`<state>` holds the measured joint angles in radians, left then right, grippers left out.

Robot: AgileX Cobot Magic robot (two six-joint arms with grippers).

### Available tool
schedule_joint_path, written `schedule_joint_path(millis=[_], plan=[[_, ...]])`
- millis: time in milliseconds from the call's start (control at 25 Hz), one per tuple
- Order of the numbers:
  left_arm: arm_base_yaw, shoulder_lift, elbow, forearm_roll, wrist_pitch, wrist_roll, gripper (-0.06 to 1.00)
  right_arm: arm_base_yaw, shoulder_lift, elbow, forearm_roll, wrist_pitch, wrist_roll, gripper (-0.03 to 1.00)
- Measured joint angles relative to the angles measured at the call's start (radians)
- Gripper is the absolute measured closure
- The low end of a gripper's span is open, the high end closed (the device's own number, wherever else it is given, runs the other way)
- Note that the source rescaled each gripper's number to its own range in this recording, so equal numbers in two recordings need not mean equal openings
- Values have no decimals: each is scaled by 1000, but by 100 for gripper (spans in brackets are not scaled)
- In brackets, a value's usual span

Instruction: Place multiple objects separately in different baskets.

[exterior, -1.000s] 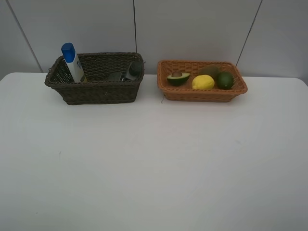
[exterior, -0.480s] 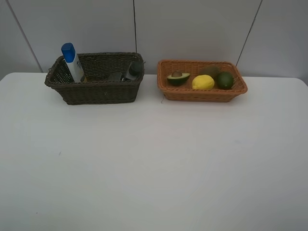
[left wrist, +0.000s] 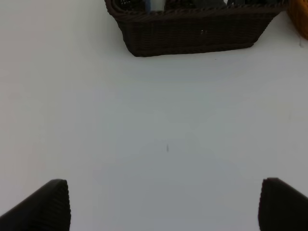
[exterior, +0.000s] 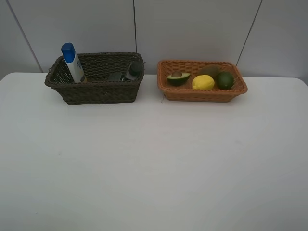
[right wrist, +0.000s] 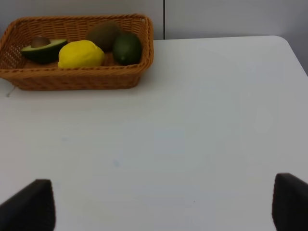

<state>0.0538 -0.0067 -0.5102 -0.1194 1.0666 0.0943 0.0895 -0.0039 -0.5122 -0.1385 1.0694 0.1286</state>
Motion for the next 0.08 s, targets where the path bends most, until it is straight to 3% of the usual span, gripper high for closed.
schedule_joint_path(millis=[80], plan=[[0,0,0,0,0,0,-5,0,0,0,0,0,0,-3]])
